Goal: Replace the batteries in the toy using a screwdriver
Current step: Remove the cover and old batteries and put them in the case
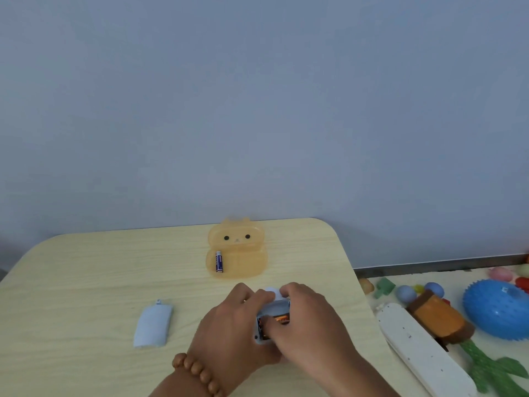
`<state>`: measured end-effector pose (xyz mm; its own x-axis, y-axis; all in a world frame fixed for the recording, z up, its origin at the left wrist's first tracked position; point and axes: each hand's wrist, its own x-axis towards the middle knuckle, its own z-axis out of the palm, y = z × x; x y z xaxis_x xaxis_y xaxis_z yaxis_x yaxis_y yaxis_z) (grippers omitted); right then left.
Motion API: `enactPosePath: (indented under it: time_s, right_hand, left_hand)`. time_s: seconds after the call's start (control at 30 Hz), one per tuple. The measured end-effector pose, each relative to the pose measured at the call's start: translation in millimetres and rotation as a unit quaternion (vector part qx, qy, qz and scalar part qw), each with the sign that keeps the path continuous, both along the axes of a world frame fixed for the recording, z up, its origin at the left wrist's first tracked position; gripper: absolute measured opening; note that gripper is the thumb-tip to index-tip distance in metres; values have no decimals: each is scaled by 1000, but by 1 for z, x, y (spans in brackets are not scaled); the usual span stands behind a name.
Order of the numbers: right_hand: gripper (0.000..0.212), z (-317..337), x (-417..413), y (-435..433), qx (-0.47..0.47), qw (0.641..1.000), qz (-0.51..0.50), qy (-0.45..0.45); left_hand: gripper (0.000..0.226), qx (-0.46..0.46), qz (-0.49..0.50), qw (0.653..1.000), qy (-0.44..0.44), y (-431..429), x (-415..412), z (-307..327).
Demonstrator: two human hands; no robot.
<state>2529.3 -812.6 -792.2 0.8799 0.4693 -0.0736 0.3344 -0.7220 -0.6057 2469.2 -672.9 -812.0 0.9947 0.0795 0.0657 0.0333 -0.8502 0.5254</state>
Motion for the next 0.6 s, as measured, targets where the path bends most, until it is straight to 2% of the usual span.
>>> enactPosePath:
  time_s: [0.2, 0.33, 0.47, 0.6]
  right_hand:
    - [37, 7, -6, 9, -32, 999, 7, 11]
    - [27, 21, -2, 12, -96, 995, 33, 16]
    - [41, 26, 1, 16, -137, 989, 46, 9]
    - [47, 29, -1, 16, -138, 990, 32, 28]
  left_hand:
    - [79, -30, -10, 1000, 1, 4, 2, -2]
    - [76, -13, -22, 999, 28, 6, 4, -5]
    - [82, -13, -25, 999, 39, 9, 5, -3]
    - [79, -3, -27, 999, 40, 9, 4, 0]
